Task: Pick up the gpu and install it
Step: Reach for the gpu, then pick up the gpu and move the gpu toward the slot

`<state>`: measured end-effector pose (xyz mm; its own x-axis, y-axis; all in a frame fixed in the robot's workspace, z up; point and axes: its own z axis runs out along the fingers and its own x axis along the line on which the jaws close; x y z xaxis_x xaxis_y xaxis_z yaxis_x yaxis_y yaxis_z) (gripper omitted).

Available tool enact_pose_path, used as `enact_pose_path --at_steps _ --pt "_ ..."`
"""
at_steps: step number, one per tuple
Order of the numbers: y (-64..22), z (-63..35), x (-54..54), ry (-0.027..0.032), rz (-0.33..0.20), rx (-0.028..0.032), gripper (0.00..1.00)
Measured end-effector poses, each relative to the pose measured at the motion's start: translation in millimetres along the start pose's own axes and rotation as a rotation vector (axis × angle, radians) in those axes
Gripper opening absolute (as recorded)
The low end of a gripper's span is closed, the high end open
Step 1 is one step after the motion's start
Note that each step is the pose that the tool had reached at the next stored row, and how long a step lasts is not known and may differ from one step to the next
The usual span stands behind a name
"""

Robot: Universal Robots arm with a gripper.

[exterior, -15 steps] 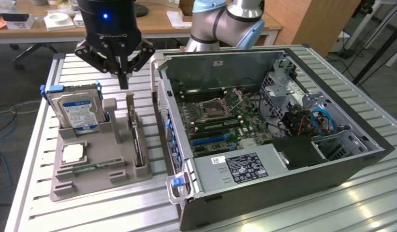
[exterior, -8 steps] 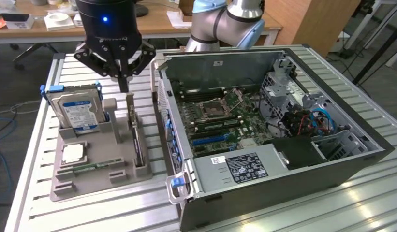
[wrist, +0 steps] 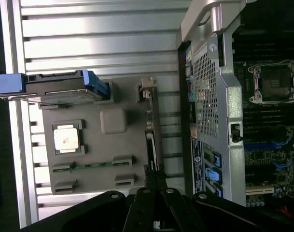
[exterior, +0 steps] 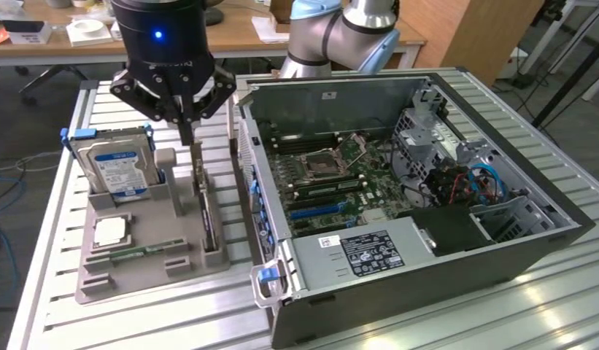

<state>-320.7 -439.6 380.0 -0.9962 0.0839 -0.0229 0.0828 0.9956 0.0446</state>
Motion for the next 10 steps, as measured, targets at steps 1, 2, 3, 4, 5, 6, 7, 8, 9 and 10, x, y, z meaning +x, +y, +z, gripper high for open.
enact_pose_path --at_steps 1,2,3,4,5,6,7,8,9,10 --pt "-1.3 0.0 0.0 -0.0001 0.000 0.0000 0.10" --pt "-2.5 -0.1 -0.1 0.0000 0.000 -0.0001 0.10" --pt "-3.4 -0.1 -0.2 0.0000 0.000 0.0000 0.10" --pt "-3.8 -0.1 -0.2 0.0000 0.000 0.0000 0.10" --pt "-3.8 -0.1 -0.2 -0.0001 0.000 -0.0001 0.10" --pt "-3.8 -0.1 -0.2 0.0000 0.000 0.0000 0.10" --pt "-3.8 -0.1 -0.2 -0.0001 0.000 0.0000 0.10" --pt "-3.8 -0.2 -0.2 0.0000 0.000 0.0000 0.10" --pt "-3.8 -0.2 -0.2 0.0000 0.000 0.0000 0.10" --pt "-3.8 -0.2 -0.2 0.0000 0.000 0.0000 0.10"
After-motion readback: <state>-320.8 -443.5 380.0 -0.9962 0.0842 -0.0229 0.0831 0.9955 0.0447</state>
